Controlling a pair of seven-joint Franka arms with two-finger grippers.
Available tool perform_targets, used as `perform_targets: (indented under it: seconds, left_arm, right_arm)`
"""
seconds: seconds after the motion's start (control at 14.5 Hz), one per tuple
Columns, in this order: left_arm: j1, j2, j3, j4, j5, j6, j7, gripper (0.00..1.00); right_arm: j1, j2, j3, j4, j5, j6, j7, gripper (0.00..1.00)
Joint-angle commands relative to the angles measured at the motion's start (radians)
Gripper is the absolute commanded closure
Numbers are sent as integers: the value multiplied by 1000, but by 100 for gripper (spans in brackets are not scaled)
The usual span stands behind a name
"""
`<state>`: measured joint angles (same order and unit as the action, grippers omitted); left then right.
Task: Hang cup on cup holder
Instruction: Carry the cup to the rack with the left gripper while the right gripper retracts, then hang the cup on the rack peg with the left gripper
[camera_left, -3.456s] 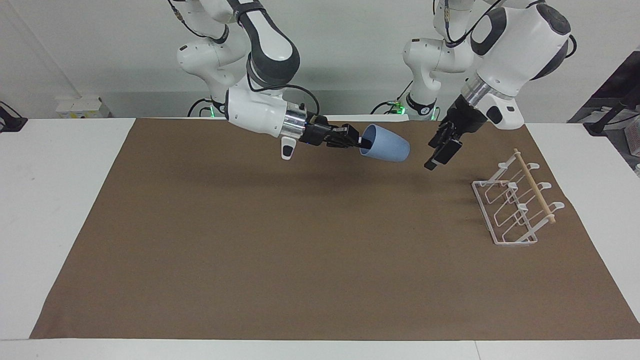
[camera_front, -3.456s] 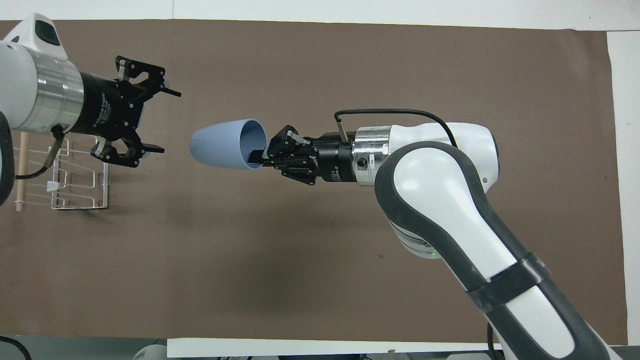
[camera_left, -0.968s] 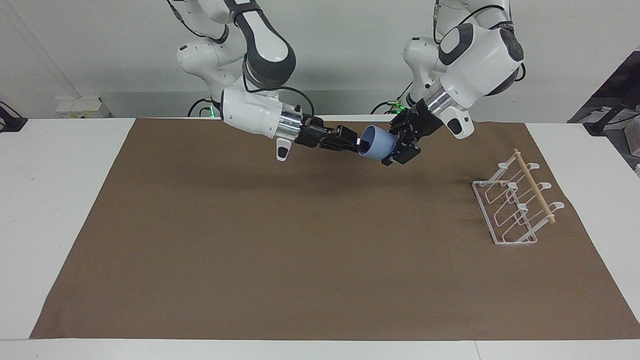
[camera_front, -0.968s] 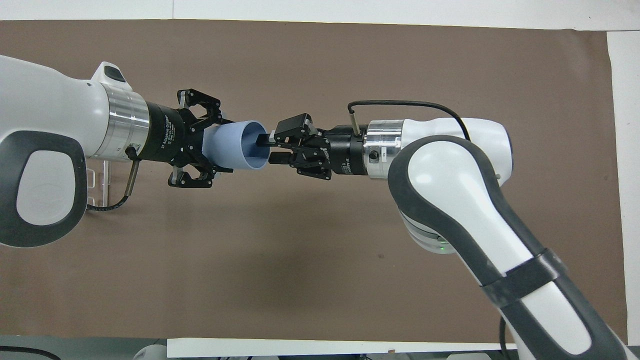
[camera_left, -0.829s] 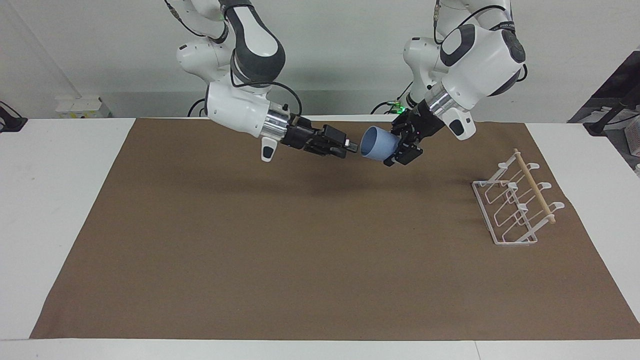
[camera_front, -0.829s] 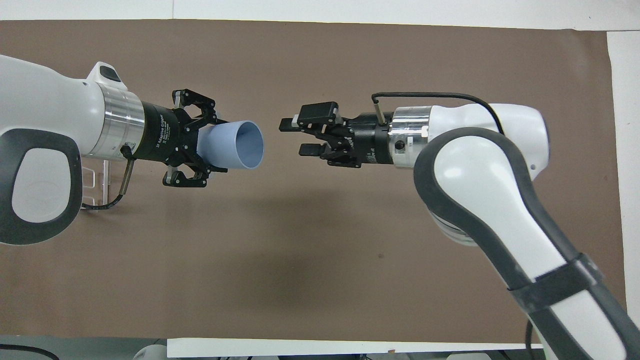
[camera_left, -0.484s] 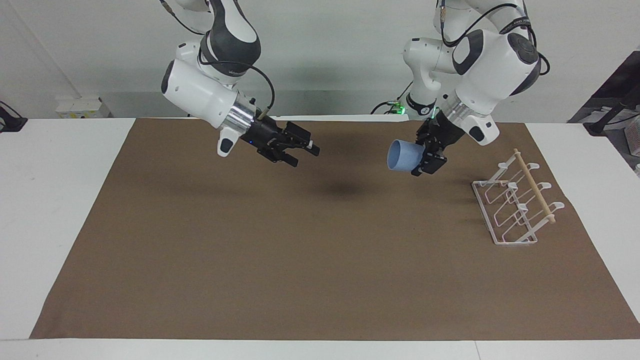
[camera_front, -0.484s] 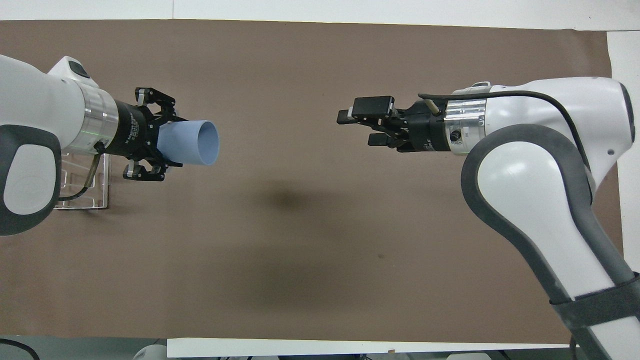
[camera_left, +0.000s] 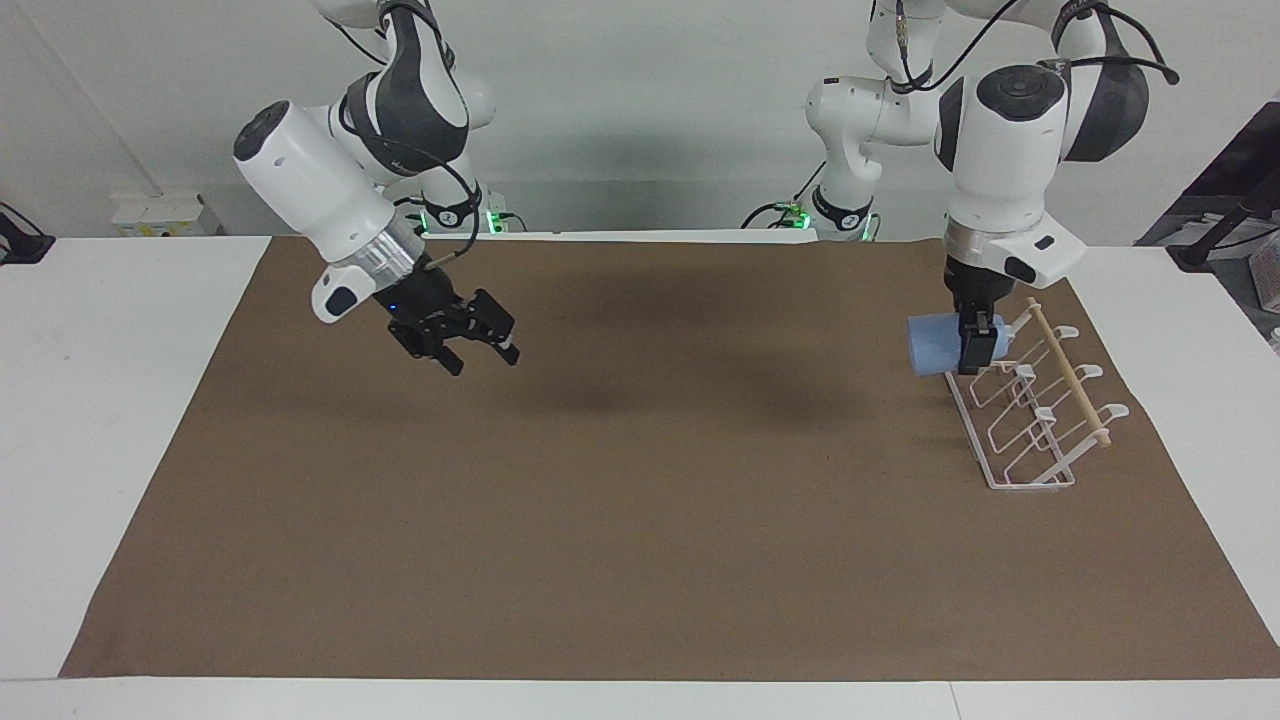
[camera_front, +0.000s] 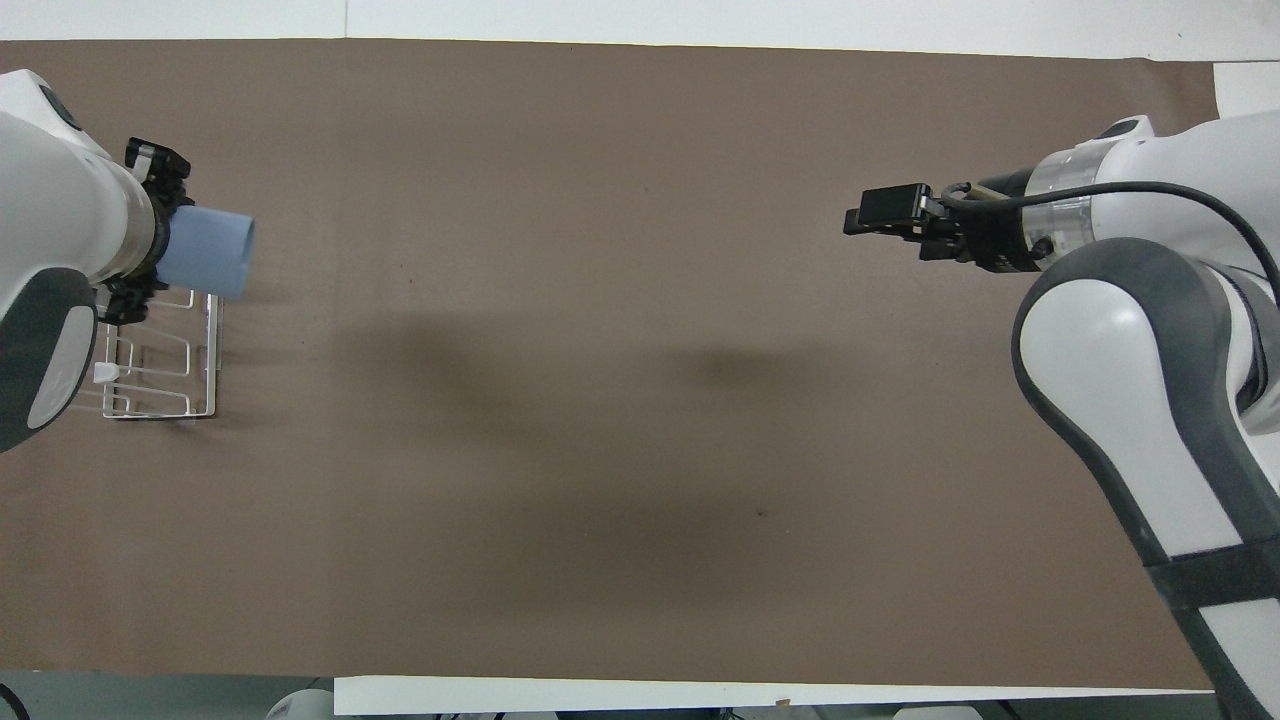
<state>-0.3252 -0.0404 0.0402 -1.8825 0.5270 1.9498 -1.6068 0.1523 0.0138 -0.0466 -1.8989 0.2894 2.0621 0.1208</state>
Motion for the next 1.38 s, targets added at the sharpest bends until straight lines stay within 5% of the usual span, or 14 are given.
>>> perform_targets:
  seconds: [0.0, 0.35, 0.83, 1.31]
  left_arm:
    - [5, 58, -5, -7, 299, 21, -15, 71]
    - [32, 166, -5, -10, 741, 18, -44, 71]
    - [20, 225, -3, -59, 876, 1, -192, 71]
    - [25, 218, -6, -112, 878, -2, -242, 71]
  right_arm:
    - [-40, -11, 10, 105, -229, -188, -4, 1]
    - [-128, -11, -15, 317, -329, -540, -71, 1]
    - [-132, -61, -44, 322, -375, -610, -170, 1]
    - [-151, -55, -47, 316, -358, -642, -193, 1]
